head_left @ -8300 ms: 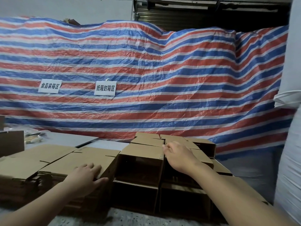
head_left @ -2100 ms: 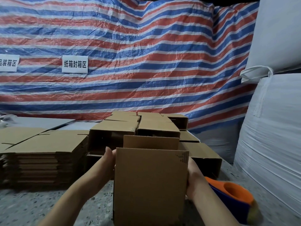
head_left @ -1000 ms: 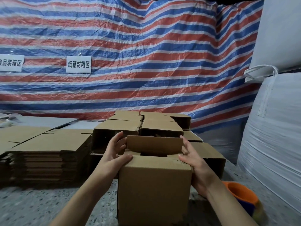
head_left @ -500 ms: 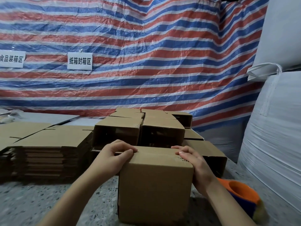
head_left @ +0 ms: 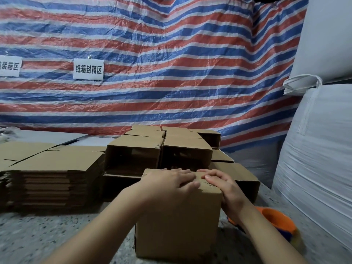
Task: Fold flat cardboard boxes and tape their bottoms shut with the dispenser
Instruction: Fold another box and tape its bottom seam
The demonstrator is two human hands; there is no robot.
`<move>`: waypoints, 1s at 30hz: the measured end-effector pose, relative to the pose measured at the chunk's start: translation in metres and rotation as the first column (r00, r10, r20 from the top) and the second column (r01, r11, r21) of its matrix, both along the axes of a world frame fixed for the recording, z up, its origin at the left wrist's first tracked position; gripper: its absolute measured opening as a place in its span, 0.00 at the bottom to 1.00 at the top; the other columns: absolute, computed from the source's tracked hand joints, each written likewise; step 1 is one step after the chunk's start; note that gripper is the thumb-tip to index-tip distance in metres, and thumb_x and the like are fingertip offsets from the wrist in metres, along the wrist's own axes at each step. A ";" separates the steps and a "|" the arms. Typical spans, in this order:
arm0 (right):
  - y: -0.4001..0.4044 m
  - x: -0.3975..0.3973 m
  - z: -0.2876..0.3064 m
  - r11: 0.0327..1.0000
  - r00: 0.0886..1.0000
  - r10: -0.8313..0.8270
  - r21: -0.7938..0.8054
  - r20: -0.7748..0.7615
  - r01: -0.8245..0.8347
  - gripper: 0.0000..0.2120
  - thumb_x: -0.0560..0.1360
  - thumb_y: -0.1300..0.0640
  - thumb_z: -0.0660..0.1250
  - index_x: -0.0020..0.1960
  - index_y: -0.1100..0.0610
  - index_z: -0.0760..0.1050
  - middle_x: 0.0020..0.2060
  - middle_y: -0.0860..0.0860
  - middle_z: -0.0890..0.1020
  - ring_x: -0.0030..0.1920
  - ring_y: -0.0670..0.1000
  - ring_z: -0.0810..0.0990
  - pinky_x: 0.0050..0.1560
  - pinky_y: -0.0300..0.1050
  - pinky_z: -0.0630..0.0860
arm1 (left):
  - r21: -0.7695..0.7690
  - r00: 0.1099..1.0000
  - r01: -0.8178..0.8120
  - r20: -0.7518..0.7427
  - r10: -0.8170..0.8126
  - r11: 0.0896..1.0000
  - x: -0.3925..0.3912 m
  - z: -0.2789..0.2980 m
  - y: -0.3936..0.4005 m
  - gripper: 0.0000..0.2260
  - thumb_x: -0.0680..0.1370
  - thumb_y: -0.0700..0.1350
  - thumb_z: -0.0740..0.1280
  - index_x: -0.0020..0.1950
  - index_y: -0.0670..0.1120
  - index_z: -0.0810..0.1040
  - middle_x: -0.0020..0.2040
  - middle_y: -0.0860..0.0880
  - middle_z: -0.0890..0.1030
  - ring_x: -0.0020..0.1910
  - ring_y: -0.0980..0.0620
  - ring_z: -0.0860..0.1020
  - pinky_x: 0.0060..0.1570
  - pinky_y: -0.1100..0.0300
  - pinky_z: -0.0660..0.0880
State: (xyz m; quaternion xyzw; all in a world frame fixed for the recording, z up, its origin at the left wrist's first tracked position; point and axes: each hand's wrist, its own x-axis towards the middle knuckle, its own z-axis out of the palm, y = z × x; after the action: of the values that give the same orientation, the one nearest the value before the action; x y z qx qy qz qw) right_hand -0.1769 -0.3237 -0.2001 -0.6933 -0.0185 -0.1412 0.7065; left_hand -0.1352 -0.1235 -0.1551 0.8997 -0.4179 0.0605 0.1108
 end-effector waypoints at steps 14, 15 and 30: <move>-0.088 -0.029 -0.015 -0.002 0.696 -0.712 -0.992 -0.088 -0.128 0.28 0.74 0.25 0.54 0.41 0.49 0.74 0.37 0.46 0.78 0.40 0.46 0.79 0.37 0.43 0.73 | 0.045 0.997 0.070 0.015 -0.071 0.997 0.017 -0.008 -0.001 0.25 0.81 0.65 0.45 0.78 0.63 0.56 0.79 0.60 0.55 0.77 0.60 0.52 0.71 0.58 0.50; -0.089 -0.032 -0.022 0.008 0.676 -0.731 -0.991 -0.095 -0.131 0.29 0.73 0.24 0.55 0.40 0.50 0.74 0.37 0.46 0.78 0.40 0.46 0.79 0.38 0.43 0.74 | 0.045 0.997 0.074 0.015 -0.075 0.996 0.018 -0.008 -0.001 0.25 0.81 0.65 0.44 0.78 0.62 0.55 0.79 0.60 0.55 0.78 0.60 0.51 0.71 0.58 0.49; -0.085 -0.046 0.008 0.257 0.732 -0.661 -0.867 0.165 0.427 0.24 0.75 0.30 0.61 0.37 0.50 0.76 0.29 0.48 0.80 0.33 0.48 0.80 0.31 0.43 0.70 | 0.015 0.998 0.033 -0.051 -0.032 0.999 0.016 -0.006 0.002 0.32 0.80 0.68 0.46 0.80 0.58 0.42 0.79 0.58 0.58 0.78 0.54 0.57 0.73 0.56 0.53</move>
State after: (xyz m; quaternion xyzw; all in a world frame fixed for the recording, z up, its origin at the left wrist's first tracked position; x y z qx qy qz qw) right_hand -0.2231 -0.4084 -0.1922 -0.9205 0.2378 -0.2657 0.1596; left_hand -0.1192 -0.1214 -0.1610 0.8948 -0.4301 0.0327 0.1152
